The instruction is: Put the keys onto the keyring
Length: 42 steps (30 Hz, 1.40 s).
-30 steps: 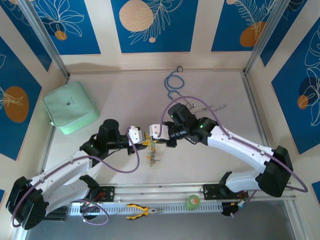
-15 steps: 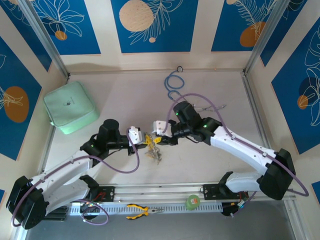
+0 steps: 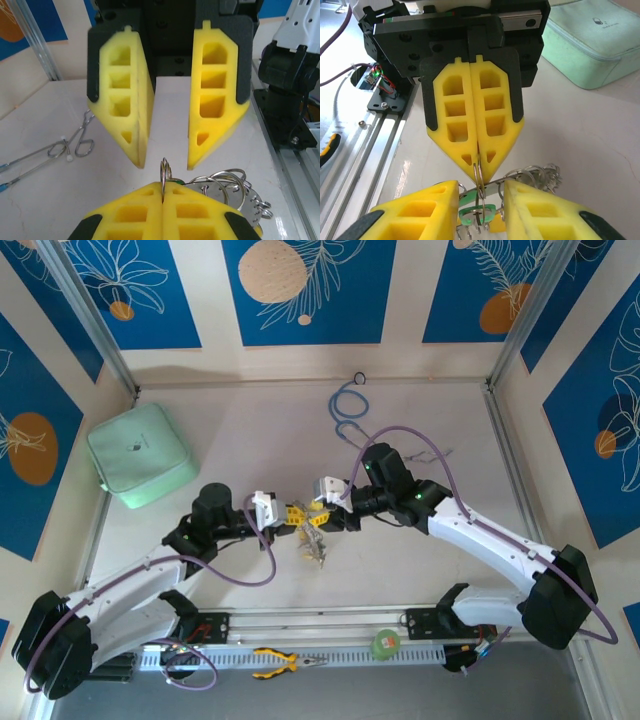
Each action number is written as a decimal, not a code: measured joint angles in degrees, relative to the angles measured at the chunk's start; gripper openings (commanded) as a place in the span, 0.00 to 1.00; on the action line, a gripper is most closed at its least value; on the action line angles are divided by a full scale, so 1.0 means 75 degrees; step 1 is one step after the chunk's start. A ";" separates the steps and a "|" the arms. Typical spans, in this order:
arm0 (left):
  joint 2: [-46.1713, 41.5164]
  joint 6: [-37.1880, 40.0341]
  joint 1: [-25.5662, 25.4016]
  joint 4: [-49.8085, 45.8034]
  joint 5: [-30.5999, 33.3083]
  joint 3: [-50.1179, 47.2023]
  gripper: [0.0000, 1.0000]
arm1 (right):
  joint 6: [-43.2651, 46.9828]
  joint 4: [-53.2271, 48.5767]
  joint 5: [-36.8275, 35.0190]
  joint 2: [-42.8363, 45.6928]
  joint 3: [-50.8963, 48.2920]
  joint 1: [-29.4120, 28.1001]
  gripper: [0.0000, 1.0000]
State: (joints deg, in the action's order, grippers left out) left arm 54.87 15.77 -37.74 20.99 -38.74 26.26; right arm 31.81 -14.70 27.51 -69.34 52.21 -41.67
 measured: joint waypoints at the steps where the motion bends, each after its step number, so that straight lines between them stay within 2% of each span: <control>1: 0.0000 -0.0067 0.0000 0.0082 -0.0015 -0.0006 0.00 | -0.0023 0.0047 0.0026 -0.0023 0.0000 0.0000 0.26; 4: 0.0009 -0.0184 -0.0003 0.0294 -0.0044 -0.0064 0.00 | -0.0061 0.0117 0.0070 -0.0134 0.0000 0.0000 0.17; 7: 0.0009 -0.0268 0.0000 0.0323 -0.0026 -0.0117 0.00 | -0.0087 0.0134 0.0149 -0.0216 0.0000 -0.0006 0.01; 8: 0.0009 -0.0300 0.0000 0.0321 -0.0020 -0.0131 0.00 | -0.0087 0.0122 0.0166 -0.0221 0.0000 -0.0006 0.00; 9: 0.0009 -0.0297 0.0000 0.0306 -0.0012 -0.0134 0.06 | -0.0096 0.0105 0.0163 -0.0230 0.0000 -0.0006 0.00; 10: 0.0006 -0.0289 0.0000 0.0297 0.0006 -0.0140 0.20 | -0.0085 0.0082 0.0140 -0.0230 0.0000 -0.0006 0.00; 11: 0.0006 -0.0251 0.0000 0.0291 0.0058 -0.0140 0.26 | -0.0073 0.0070 0.0125 -0.0230 0.0003 -0.0006 0.00; 15: -0.0119 -0.0108 -0.0003 0.0029 0.0385 -0.0140 0.28 | 0.0114 -0.0335 -0.0140 -0.0230 0.0111 -0.0076 0.00; 22: -0.0248 0.0554 -0.0006 -0.1163 0.0644 0.0219 0.27 | 0.0982 -0.1731 -0.1230 -0.0370 0.1075 -0.0396 0.00; 29: -0.0067 0.0772 -0.0006 -0.1553 0.0621 0.0466 0.25 | 0.1428 -0.2535 -0.1926 -0.0743 0.1670 -0.0743 0.00; 32: 0.0041 0.0772 -0.0006 -0.1556 0.0562 0.0469 0.21 | 0.1533 -0.2669 -0.2087 -0.0906 0.1740 -0.0833 0.00; 39: 0.0166 0.0825 -0.0006 -0.1620 0.0373 0.0481 0.00 | 0.1580 -0.2736 -0.2151 -0.1078 0.1842 -0.0877 0.00; 40: 0.0166 0.0839 -0.0006 -0.1638 0.0364 0.0487 0.00 | 0.1556 -0.2734 -0.2110 -0.1078 0.1842 -0.0854 0.01; 42: 0.0166 0.0863 -0.0006 -0.1635 0.0344 0.0493 0.00 | 0.1489 -0.2690 -0.1970 -0.1075 0.1824 -0.0769 0.13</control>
State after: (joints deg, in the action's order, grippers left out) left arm 56.12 22.24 -37.78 8.73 -36.16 29.95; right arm 42.98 -34.87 12.73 -77.41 65.89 -47.44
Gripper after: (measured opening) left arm 0.066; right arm 0.054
